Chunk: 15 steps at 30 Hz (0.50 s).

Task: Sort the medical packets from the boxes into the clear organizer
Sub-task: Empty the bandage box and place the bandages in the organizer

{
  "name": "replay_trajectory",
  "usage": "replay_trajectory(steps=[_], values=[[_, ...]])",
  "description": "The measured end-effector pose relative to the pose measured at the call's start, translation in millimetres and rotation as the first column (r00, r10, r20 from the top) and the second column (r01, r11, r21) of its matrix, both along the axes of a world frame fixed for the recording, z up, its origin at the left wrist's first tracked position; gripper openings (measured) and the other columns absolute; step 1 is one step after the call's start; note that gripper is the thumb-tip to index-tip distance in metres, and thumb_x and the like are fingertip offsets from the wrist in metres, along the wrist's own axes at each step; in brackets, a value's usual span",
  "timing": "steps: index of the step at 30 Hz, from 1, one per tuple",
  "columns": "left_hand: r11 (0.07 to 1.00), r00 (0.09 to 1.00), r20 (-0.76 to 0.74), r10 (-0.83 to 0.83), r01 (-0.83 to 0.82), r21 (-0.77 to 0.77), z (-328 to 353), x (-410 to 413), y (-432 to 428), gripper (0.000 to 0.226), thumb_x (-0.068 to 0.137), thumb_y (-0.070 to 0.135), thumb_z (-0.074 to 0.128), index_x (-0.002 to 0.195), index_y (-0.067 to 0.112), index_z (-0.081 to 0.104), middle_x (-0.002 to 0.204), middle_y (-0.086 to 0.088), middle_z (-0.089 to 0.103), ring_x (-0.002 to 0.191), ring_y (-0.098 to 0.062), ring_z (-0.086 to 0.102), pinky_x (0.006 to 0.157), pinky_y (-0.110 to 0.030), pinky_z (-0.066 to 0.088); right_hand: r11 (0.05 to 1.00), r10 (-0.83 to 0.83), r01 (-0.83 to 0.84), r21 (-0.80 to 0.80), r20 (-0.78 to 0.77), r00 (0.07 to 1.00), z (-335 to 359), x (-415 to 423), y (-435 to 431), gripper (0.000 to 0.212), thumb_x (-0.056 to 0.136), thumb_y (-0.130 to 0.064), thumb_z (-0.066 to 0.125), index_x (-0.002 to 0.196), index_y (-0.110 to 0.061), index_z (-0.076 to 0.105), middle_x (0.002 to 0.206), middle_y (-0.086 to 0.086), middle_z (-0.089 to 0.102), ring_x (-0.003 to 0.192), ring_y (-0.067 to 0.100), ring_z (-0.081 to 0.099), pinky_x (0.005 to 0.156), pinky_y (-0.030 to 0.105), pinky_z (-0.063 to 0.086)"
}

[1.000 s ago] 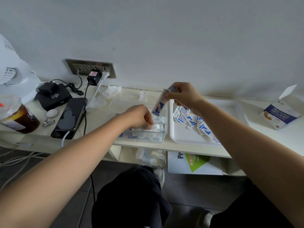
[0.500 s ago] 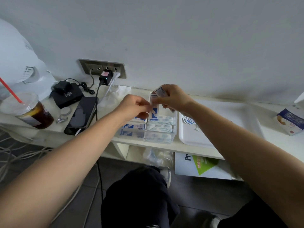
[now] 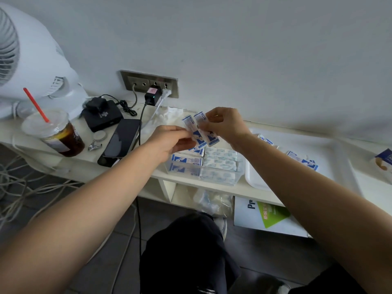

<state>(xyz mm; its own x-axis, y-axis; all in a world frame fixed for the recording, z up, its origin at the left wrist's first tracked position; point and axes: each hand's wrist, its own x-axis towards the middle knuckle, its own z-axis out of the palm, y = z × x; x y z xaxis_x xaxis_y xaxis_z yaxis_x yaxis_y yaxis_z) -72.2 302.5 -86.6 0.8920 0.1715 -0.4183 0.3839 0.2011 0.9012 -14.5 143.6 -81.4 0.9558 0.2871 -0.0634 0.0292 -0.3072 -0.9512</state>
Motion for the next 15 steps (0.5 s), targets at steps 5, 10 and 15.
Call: replay_trajectory(steps=[5,10,15], values=[[0.995,0.995,0.003,-0.102,0.102,-0.015,5,-5,0,0.009,0.084,-0.01,0.061,0.083,-0.002,0.065,0.071,-0.015,0.07,0.061,-0.023,0.07,0.062,-0.026,0.059,0.994,0.096,-0.098,-0.042,-0.054,0.994,4,-9,17,0.009,0.074,-0.02,0.081,0.077,-0.015,0.074,0.072,0.004,0.07,0.065,0.014,0.065,0.063,0.029,0.057],[0.992,0.992,0.018,-0.126,0.125,0.014,7,-9,10,0.007,0.084,-0.009,0.061,0.086,-0.002,0.064,0.074,-0.017,0.07,0.064,-0.025,0.07,0.06,-0.025,0.058,0.99,0.141,-0.142,-0.011,-0.079,0.987,4,-12,24,0.008,0.079,-0.015,0.077,0.085,-0.014,0.072,0.074,0.003,0.068,0.062,0.011,0.063,0.057,0.02,0.051],[0.996,0.996,0.036,-0.084,0.082,0.046,4,-8,17,0.004,0.085,-0.004,0.065,0.084,0.0,0.065,0.074,-0.016,0.07,0.063,-0.022,0.07,0.061,-0.026,0.059,0.983,0.18,-0.182,-0.021,-0.067,0.981,0,-9,22,0.031,0.082,-0.021,0.074,0.111,-0.018,0.065,0.086,0.005,0.072,0.077,0.016,0.069,0.073,0.024,0.056]])
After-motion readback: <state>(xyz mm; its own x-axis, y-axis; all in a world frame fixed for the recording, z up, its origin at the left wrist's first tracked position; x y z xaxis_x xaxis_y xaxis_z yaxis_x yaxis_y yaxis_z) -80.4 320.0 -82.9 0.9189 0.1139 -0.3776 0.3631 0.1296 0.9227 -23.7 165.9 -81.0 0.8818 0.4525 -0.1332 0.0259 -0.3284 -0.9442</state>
